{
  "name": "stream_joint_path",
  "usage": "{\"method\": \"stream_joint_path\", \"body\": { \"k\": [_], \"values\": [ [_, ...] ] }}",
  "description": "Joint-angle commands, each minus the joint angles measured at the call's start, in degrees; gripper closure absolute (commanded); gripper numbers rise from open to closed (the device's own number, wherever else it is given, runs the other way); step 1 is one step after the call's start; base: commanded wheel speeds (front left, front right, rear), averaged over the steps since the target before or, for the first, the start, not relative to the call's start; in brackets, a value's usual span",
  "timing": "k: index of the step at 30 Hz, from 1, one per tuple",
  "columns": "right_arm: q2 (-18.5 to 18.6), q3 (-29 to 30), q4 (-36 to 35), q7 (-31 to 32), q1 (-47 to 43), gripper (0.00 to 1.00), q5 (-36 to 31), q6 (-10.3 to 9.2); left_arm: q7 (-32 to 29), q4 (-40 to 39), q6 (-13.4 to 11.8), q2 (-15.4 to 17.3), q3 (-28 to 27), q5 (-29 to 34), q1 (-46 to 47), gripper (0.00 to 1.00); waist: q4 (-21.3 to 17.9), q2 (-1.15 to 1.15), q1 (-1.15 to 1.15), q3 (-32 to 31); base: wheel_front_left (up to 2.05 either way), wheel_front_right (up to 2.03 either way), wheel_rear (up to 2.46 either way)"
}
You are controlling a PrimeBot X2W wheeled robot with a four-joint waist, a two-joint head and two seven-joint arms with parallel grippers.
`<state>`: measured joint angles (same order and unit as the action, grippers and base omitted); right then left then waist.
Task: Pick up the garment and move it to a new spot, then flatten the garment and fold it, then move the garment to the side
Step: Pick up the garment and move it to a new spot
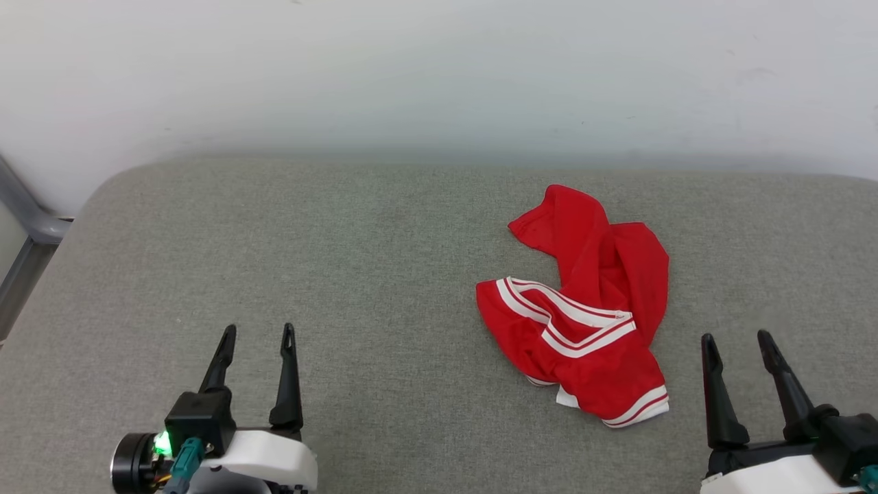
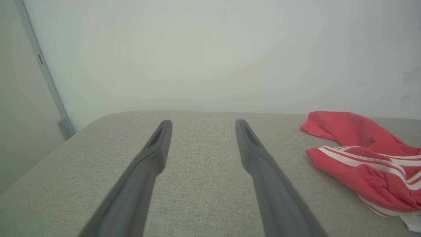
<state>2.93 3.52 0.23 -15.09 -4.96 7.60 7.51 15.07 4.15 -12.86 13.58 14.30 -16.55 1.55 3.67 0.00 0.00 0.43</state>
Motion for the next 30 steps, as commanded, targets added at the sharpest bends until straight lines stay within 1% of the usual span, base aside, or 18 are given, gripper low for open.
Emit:
{"method": "stream_joint_path", "body": {
  "k": [1,3,4,5,8,18,30],
  "values": [
    [-0.1,-0.1,0.4,-0.1,-1.1,0.0,0.2,-0.04,0.1,0.3,0.8,-0.7,-0.9,0.8,-1.0,0.0,0.0,0.0,0.0,-0.1,0.0,0.0,0.0],
    [-0.1,-0.2,0.6,-0.1,-1.3,0.0,0.4,-0.04,0.1,0.4,1.3,-1.2,-1.5,1.3,-1.5,0.0,0.0,0.0,0.0,-0.2,0.0,0.0,0.0],
    [-0.1,-0.3,0.8,-0.1,-1.5,0.0,0.5,-0.04,0.1,0.6,2.4,-2.0,-2.5,2.3,-2.2,0.0,-0.1,0.0,0.0,-0.4,0.0,0.0,0.0],
    [-0.1,-0.3,0.8,-0.1,-1.5,0.0,0.5,-0.04,0.1,0.6,2.4,-2.0,-2.5,2.3,-2.2,0.0,-0.1,0.0,0.0,-0.4,0.0,0.0,0.0],
    [-0.1,-0.4,1.3,-0.1,-2.3,0.0,0.9,-0.04,0.1,0.8,3.9,-3.2,-4.0,3.7,-3.0,0.0,-0.1,0.0,0.0,-0.5,0.0,0.0,0.0],
    [-0.1,-0.5,2.3,-0.1,-2.3,0.0,2.0,-0.04,0.1,1.8,7.3,-6.5,-7.9,7.0,-4.7,0.0,-0.4,0.0,0.0,-1.0,0.0,0.0,0.0],
    [-0.1,-0.7,3.3,-0.1,-2.4,0.0,2.2,-0.04,0.1,2.3,9.8,-8.4,-10.9,9.4,-4.9,0.0,-0.5,0.0,0.0,-1.1,0.0,0.0,0.0]
  ]
}}
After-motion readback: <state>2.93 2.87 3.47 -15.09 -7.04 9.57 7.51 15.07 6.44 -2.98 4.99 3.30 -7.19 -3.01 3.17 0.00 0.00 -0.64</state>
